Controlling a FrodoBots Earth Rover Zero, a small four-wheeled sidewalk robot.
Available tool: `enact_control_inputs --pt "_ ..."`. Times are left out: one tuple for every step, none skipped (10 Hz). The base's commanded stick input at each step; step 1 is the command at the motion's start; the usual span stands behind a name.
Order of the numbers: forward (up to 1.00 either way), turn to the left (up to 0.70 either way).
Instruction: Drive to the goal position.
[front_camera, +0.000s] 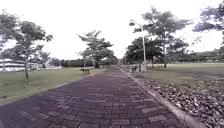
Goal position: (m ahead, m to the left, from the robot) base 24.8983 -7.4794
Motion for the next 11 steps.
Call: enact_control_inputs --pt "0.7 0.0" --pt "0.7 0.0" --pt "0.7 0.0" --pt "0.7 0.0" --pt "0.7 0.0" --pt "0.7 0.0" --pt "0.7 0.19" --pt "0.7 0.35" --pt "0.7 0.35" --pt "0.7 0.19" --pt "0.7 0.0"
